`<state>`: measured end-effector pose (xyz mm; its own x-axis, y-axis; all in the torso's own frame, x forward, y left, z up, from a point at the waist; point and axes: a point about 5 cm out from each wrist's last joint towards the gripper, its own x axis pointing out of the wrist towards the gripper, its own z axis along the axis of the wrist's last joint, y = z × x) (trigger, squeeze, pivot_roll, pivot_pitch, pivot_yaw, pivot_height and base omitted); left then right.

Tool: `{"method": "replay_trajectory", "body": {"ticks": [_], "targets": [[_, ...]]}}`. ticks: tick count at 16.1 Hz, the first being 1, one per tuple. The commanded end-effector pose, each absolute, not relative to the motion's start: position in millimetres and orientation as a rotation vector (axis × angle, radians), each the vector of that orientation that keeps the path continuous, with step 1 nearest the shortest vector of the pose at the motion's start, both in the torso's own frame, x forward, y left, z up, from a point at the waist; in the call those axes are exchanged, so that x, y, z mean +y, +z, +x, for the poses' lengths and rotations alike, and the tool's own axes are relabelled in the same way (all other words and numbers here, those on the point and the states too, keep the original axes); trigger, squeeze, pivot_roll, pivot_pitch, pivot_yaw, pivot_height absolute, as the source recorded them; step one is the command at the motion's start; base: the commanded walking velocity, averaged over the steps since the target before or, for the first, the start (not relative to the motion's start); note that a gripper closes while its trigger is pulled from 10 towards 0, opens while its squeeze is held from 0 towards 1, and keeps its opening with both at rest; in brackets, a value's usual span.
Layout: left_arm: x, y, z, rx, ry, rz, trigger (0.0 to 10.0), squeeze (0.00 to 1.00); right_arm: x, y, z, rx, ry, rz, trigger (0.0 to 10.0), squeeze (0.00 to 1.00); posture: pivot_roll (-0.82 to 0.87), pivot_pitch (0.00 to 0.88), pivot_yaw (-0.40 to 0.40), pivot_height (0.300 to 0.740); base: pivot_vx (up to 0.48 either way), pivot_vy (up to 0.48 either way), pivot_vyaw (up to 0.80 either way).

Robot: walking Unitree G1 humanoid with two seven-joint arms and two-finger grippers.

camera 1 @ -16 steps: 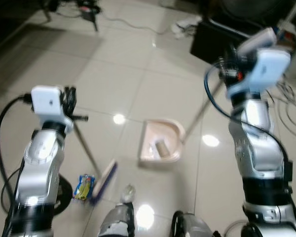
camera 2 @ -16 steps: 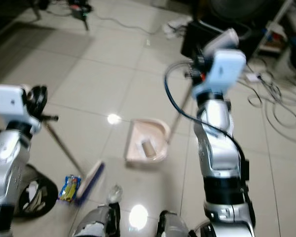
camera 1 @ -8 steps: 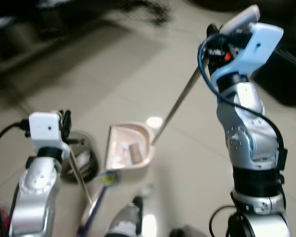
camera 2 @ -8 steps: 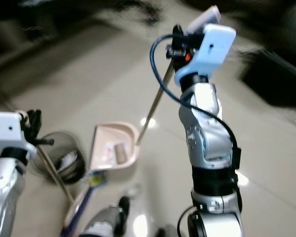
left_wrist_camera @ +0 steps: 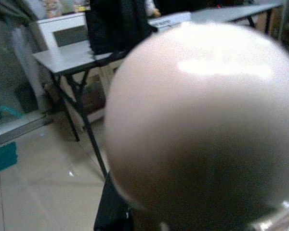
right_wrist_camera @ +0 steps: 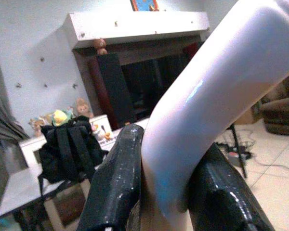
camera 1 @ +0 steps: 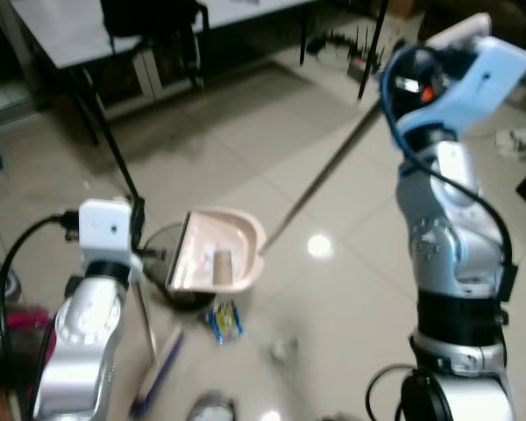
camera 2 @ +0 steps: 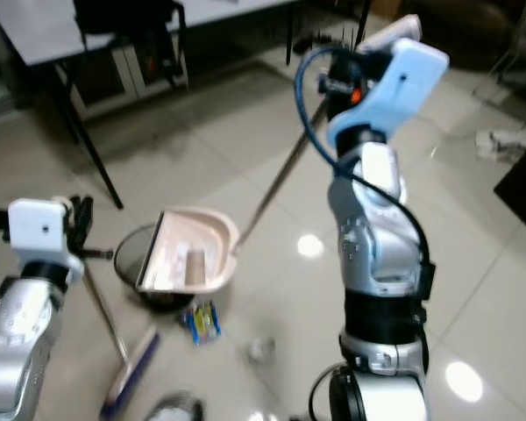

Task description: Sweep floor

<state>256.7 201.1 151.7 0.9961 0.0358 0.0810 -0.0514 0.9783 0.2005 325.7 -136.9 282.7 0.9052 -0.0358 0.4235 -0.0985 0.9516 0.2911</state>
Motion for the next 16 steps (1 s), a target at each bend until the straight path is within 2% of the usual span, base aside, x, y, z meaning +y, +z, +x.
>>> {"method": "replay_trajectory", "body": {"ticks": [1, 9, 14, 16], "targets": [[201.6, 159.4, 257.2, -0.111, 0.052, 0.224, 10.0, 0.0, -133.5, 295.1, 322.6, -0.498, 0.038, 0.311, 10.0, 0.0, 0.04, 0.057, 0.009, 0.74, 0.371, 0.0, 0.8], [204.8, 154.9, 253.1, -0.09, 0.069, 0.229, 10.0, 0.0, -134.9, 291.8, 326.7, -0.482, 0.016, 0.29, 10.0, 0.0, 0.04, 0.064, -0.002, 0.74, 0.451, 0.0, 0.0], [203.7, 154.0, 253.3, -0.09, 0.067, 0.233, 10.0, 0.0, -137.0, 289.1, 327.9, -0.468, 0.004, 0.322, 10.0, 0.0, 0.04, 0.056, -0.003, 0.74, 0.48, 0.0, 0.71], [202.8, 152.8, 253.3, -0.083, 0.063, 0.228, 10.0, 0.0, -141.0, 288.1, 328.4, -0.47, -0.019, 0.342, 10.0, 0.0, 0.04, 0.052, -0.006, 0.74, 0.444, 0.0, 0.0]]}}
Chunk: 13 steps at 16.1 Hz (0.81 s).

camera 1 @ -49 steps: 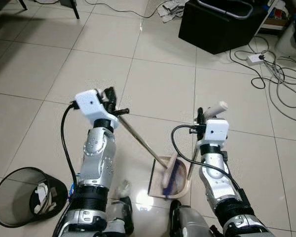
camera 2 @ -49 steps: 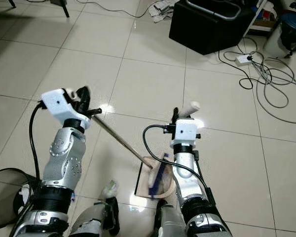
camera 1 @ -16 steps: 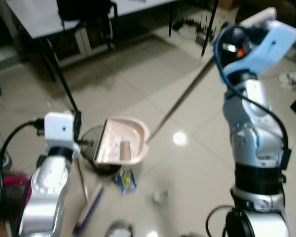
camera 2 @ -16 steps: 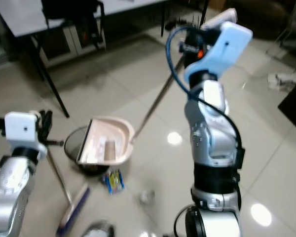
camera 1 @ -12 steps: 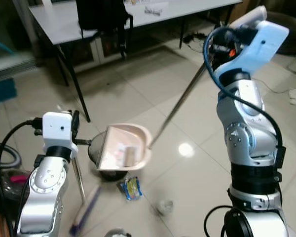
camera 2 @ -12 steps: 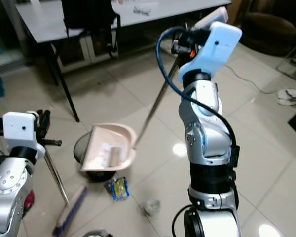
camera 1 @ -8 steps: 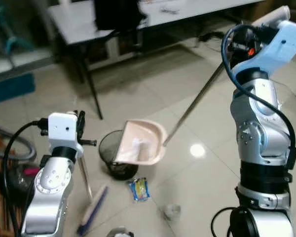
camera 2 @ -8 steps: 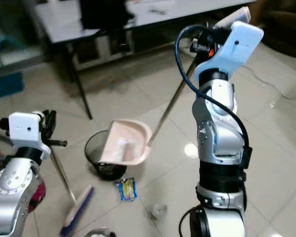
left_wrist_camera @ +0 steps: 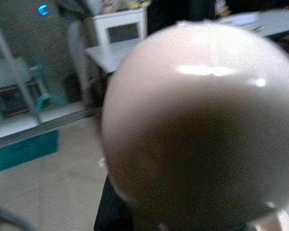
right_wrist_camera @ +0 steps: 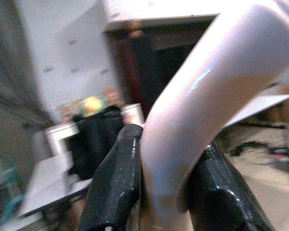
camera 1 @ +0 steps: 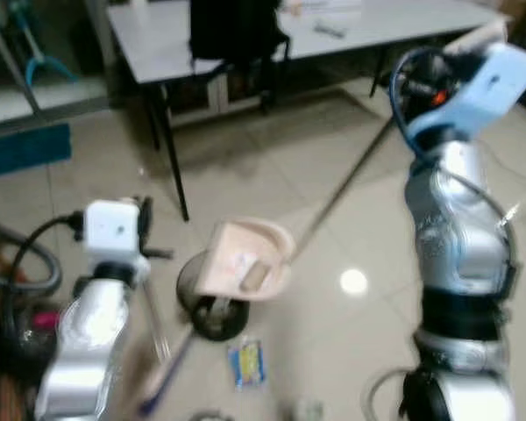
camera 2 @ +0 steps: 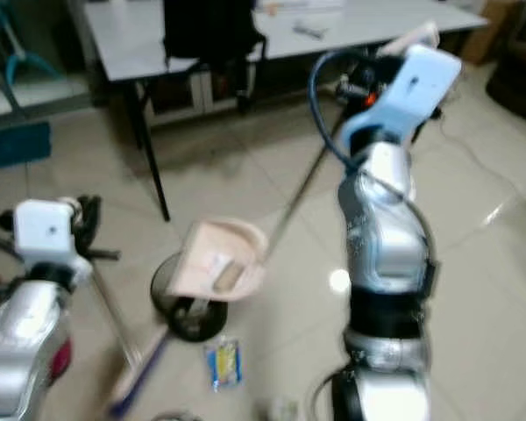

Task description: Sweep floor

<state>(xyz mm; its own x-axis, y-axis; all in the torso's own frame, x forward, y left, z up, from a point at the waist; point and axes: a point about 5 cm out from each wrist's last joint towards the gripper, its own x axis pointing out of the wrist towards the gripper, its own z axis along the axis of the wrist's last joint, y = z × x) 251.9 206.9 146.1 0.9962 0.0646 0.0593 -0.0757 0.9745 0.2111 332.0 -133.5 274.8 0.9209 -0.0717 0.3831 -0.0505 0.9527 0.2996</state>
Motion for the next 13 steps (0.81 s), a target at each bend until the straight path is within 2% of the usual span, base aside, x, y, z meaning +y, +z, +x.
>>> {"method": "replay_trajectory", "body": {"ticks": [1, 13], "targets": [[202, 151, 253, -0.069, 0.059, 0.212, 10.0, 0.0, -142, 287, 329, -0.47, -0.024, 0.343, 10.0, 0.0, 0.04, 0.049, -0.007, 0.74, 0.0, 0.0, 0.0], [200, 144, 253, -0.04, 0.042, 0.218, 10.0, 0.0, -155, 284, 331, -0.508, -0.09, 0.29, 10.0, 0.0, 0.04, 0.054, -0.013, 0.74, 0.0, 0.0, 0.0]]}}
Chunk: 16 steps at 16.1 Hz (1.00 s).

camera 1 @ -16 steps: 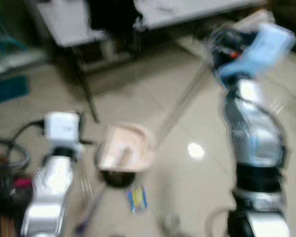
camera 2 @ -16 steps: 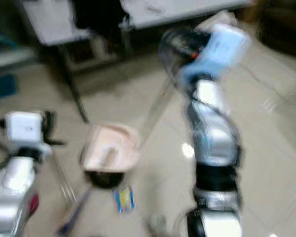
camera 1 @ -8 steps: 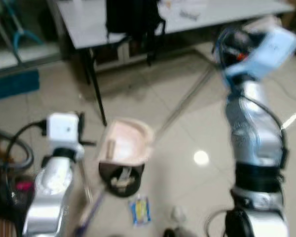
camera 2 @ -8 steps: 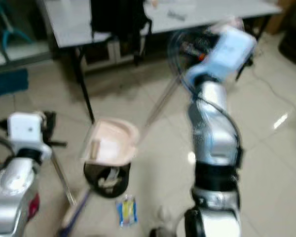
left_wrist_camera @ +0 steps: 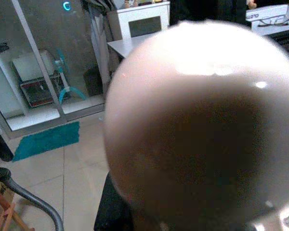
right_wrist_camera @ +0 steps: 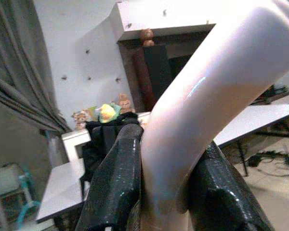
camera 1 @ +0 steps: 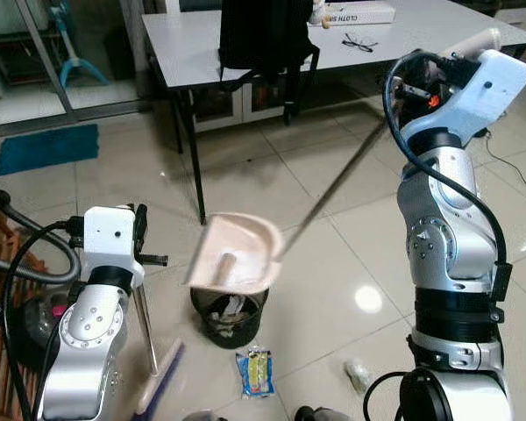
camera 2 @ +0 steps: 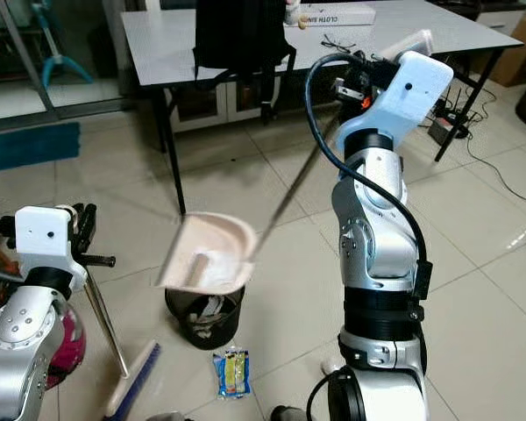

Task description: Sweep floor

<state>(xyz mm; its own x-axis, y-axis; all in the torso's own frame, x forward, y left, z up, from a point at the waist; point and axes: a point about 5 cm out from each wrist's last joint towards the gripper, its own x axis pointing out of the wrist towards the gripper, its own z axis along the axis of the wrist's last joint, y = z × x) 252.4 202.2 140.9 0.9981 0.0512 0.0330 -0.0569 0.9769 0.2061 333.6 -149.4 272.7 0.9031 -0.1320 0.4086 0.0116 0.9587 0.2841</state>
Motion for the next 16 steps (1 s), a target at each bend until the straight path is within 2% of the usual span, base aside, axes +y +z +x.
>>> {"method": "replay_trajectory", "body": {"ticks": [1, 8, 10, 13, 15, 16], "targets": [[200, 144, 252, -0.039, 0.042, 0.216, 10.0, 0.0, -155, 284, 331, -0.508, -0.099, 0.288, 10.0, 0.0, 0.04, 0.054, -0.014, 0.74, 0.0, 0.0, 0.0], [199, 143, 252, -0.034, 0.037, 0.216, 10.0, 0.0, -155, 282, 332, -0.537, -0.1, 0.258, 10.0, 0.0, 0.04, 0.056, -0.012, 0.74, 0.0, 0.0, 0.0], [195, 137, 252, -0.02, 0.012, 0.237, 10.0, 0.0, -118, 277, 328, -0.68, 0.092, 0.103, 10.0, 0.0, 0.05, 0.059, -0.008, 0.74, 0.0, 0.0, 0.0], [195, 133, 249, -0.006, 0.003, 0.258, 10.0, 0.0, -99, 273, 327, -0.719, 0.179, 0.047, 10.0, 0.0, 0.05, 0.059, -0.008, 0.74, 0.0, 0.0, 0.0], [195, 131, 247, 0.003, -0.006, 0.274, 10.0, 0.0, -72, 267, 319, -0.76, 0.304, -0.025, 10.0, 0.0, 0.06, 0.063, -0.009, 0.74, 0.0, 0.0, 0.0], [195, 131, 247, 0.003, -0.006, 0.274, 10.0, 0.0, -72, 267, 319, -0.76, 0.304, -0.025, 10.0, 0.0, 0.06, 0.063, -0.009, 0.74, 0.0, 0.0, 0.0]]}}
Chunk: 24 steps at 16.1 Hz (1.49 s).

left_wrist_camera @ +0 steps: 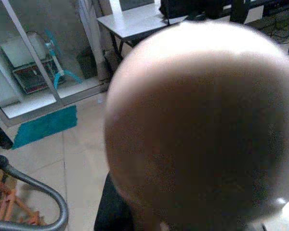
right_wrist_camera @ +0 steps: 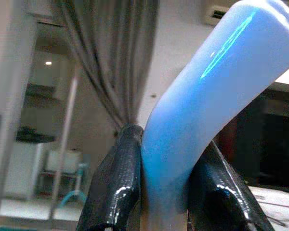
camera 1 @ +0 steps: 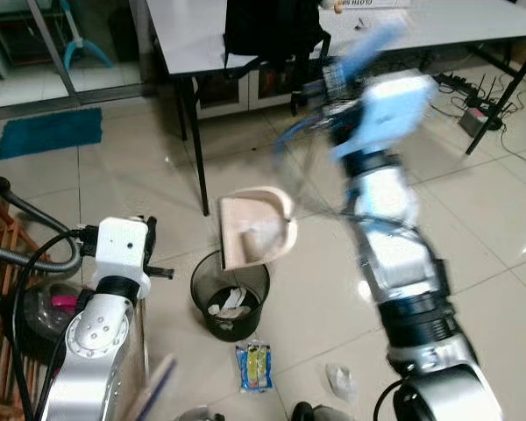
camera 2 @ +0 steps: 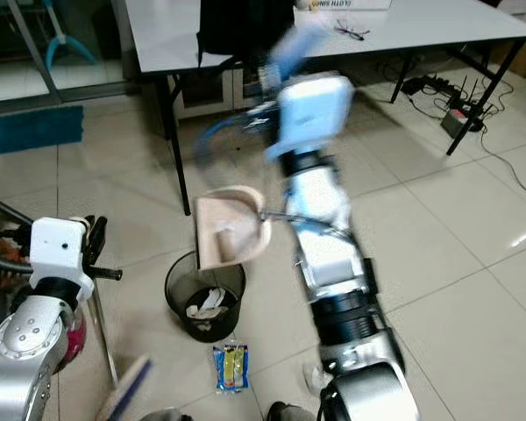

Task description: Sweep floor

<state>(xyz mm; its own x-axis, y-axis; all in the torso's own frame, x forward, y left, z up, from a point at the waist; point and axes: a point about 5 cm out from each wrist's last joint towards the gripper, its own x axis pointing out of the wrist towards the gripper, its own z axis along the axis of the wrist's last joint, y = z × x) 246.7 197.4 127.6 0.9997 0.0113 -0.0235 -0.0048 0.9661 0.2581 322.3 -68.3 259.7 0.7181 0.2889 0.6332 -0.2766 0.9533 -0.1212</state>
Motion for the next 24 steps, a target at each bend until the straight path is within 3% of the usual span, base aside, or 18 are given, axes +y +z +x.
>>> {"method": "replay_trajectory", "body": {"ticks": [1, 14, 15, 16, 17, 24], "targets": [[195, 131, 247, 0.003, -0.006, 0.274, 10.0, 0.0, -72, 267, 319, -0.76, 0.304, -0.025, 10.0, 0.0, 0.06, 0.063, -0.009, 0.74, 0.0, 0.0, 0.0], [195, 131, 247, 0.003, -0.006, 0.274, 10.0, 0.0, -72, 267, 319, -0.76, 0.304, -0.025, 10.0, 0.0, 0.06, 0.063, -0.009, 0.74, 0.0, 0.0, 0.0], [195, 131, 246, 0.004, -0.007, 0.276, 10.0, 0.0, -69, 264, 318, -0.782, 0.322, -0.035, 10.0, 0.0, 0.06, 0.063, -0.009, 0.74, 0.0, 0.0, 0.0], [192, 127, 248, 0.016, -0.044, 0.315, 10.0, 0.0, -27, 236, 292, -0.837, 0.602, -0.225, 10.0, 0.0, 0.06, 0.06, 0.0, 0.74, 0.0, 0.0, 0.0], [192, 126, 249, 0.02, -0.055, 0.325, 10.0, 0.0, -16, 227, 284, -0.849, 0.684, -0.274, 10.0, 0.0, 0.06, 0.06, 0.0, 0.74, 0.0, 0.0, 0.0], [190, 126, 250, 0.019, -0.07, 0.335, 10.0, 0.0, -17, 226, 283, -0.848, 0.693, -0.29, 10.0, 0.0, 0.06, 0.058, 0.004, 0.74, 0.0, 0.0, 0.0]]}}
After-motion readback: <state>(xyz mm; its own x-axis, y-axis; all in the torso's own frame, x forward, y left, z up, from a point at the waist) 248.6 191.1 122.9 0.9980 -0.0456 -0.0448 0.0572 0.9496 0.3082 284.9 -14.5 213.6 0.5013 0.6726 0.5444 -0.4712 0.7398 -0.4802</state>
